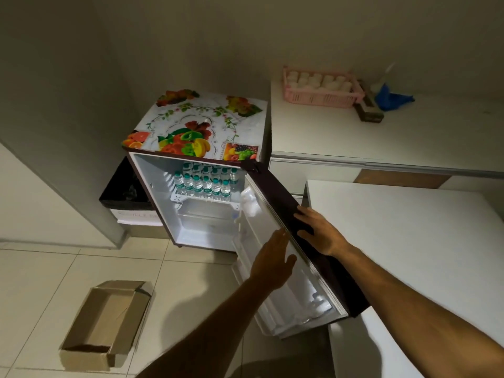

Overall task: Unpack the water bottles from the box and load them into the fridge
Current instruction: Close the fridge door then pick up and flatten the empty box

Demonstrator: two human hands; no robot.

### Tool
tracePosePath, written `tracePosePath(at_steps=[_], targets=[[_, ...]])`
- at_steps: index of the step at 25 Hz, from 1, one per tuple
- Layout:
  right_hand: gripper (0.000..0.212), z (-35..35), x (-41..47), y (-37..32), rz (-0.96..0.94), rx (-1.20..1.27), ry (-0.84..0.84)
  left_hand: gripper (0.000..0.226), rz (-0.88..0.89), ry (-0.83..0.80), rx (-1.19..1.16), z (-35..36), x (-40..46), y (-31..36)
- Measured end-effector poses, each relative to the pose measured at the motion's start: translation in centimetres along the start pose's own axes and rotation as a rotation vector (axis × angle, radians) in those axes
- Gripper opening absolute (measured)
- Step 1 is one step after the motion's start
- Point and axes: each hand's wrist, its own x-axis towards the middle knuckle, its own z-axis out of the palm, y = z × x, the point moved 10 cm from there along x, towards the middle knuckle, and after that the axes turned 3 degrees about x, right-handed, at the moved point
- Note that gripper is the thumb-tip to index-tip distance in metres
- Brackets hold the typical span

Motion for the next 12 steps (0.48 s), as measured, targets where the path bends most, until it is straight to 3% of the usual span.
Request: tracePosePath(at_steps=[6, 12], targets=[[0.06, 2.2, -1.8, 1.3, -0.065, 0.009, 0.066, 0.075, 0.007, -0.087, 0.041, 4.1, 2.0, 1.2], [0.06, 4.8, -2.0, -1.7, -0.067, 0.052, 0.0, 0.076, 0.039, -0.066, 0.069, 4.1, 0.3, -1.5]])
